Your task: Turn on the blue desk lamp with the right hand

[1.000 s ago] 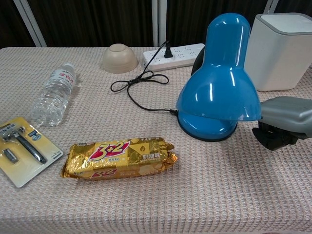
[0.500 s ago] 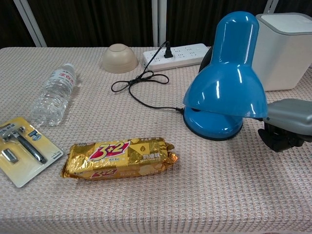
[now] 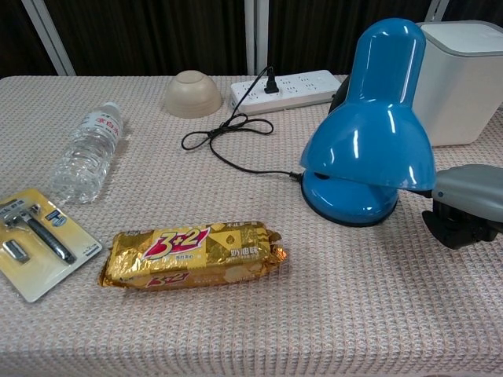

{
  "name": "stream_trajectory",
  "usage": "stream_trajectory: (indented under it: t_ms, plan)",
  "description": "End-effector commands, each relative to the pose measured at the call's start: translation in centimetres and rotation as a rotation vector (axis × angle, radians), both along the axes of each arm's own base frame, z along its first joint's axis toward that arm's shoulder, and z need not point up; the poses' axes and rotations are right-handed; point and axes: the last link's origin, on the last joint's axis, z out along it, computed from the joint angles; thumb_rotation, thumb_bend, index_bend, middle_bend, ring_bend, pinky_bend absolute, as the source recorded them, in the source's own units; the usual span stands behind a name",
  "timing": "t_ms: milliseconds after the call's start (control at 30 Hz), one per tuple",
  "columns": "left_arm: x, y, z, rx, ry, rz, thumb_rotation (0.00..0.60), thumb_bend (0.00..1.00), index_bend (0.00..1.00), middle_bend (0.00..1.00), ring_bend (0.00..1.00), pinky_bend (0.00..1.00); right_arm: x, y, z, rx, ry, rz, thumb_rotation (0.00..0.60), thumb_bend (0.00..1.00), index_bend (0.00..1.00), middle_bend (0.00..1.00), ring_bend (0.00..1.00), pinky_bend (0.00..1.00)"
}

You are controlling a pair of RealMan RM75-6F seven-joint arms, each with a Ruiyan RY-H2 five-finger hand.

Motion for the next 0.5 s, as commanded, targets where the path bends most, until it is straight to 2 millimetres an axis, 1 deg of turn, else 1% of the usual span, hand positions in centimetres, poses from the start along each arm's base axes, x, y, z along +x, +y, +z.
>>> stream_trajectory:
  t_ms: [33,333,500]
  plan:
    - [0.0,0.0,0.0,-0.001,0.0,0.001,0.6,0.04,0.0,0.0,0.0,0.0,-0.3,0.0,0.1,-0.023,-0.041,-0.023,0.6,0.77,0.0,0.97,0.91,0.83]
    - [-0.1,0.1,-0.2,-0.005,0.004,0.006,0.6,0.04,0.0,0.0,0.0,0.0,-1.8,0.3,0.2,-0.059,-0.168,-0.091,0.6,0.77,0.0,0.97,0.91,0.83]
    - [-0.1,0.1,-0.2,-0.003,0.004,0.006,0.6,0.04,0.0,0.0,0.0,0.0,-1.4,0.2,0.8,-0.093,-0.238,-0.057,0.6,0.77,0.0,0.97,0.91,0.83]
